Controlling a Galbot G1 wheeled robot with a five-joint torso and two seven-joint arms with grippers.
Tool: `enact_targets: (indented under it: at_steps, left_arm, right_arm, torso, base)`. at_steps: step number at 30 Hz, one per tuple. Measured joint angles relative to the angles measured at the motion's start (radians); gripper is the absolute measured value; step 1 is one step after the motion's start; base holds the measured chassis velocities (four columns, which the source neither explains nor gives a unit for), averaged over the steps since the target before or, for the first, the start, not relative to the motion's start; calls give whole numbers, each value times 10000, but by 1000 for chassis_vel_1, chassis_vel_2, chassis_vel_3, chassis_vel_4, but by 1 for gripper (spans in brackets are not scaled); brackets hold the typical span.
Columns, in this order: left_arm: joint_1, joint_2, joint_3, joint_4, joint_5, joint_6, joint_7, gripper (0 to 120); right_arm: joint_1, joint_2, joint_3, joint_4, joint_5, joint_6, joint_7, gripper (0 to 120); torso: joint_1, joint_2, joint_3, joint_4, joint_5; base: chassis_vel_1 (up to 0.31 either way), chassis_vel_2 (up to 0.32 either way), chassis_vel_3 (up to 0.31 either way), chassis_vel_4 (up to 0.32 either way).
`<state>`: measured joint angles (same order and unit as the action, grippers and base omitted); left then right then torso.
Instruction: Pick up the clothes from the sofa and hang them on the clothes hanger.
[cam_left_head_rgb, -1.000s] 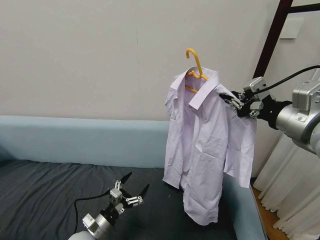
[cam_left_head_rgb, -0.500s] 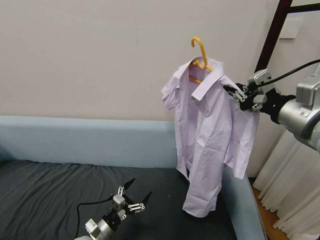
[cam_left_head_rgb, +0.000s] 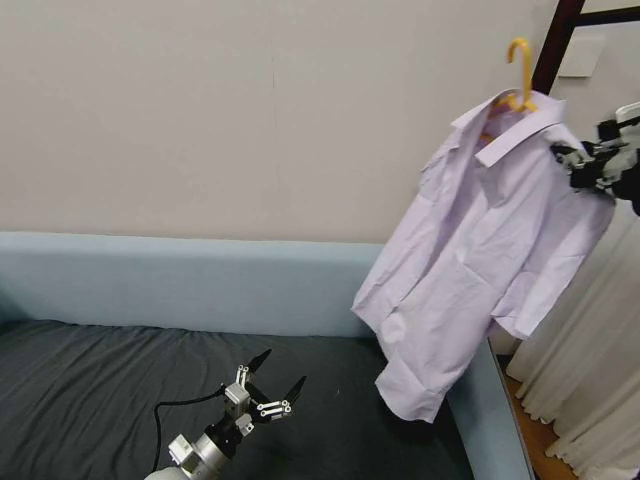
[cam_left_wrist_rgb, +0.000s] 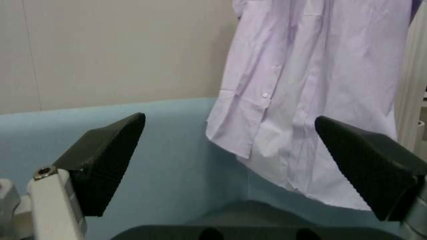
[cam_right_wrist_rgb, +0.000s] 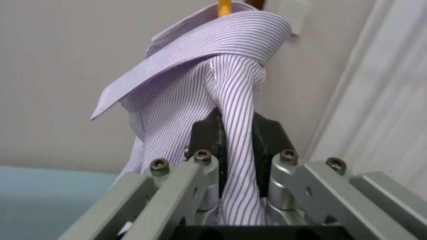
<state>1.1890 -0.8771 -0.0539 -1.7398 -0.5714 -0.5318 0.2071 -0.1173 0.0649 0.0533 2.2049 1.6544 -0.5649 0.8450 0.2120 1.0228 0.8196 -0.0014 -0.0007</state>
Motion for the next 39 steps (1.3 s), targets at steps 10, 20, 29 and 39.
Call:
enact_targets:
  at_steps: [10, 20, 29, 39]
  left_arm:
    - [85, 48, -55, -244, -10, -72, 12, 100]
    - [-165, 114, -10, -269, -37, -59, 2, 100]
    - [19, -66, -222, -211, -22, -6, -86, 100]
    - [-38, -198, -273, 123, -50, -37, -134, 100]
  right_arm:
    - [-145, 89, 17, -1177, 398, 586, 761, 8]
    - [656, 1396, -1072, -3276, -2103, 842, -710, 8]
    - [2342, 3288, -2316, -4569, -3497, 672, -1251, 8]
    - [4318, 5182, -4027, -6798, -4522, 824, -710, 8]
  torso:
    - [0, 0, 0, 2, 0]
    - [2, -2, 3, -3, 8]
    - [2, -2, 2, 1, 1]
    - [2, -2, 1, 0, -3]
  base:
    - [0, 0, 0, 0]
    - [0, 0, 0, 0]
    - [0, 0, 0, 0]
    - [0, 0, 0, 0]
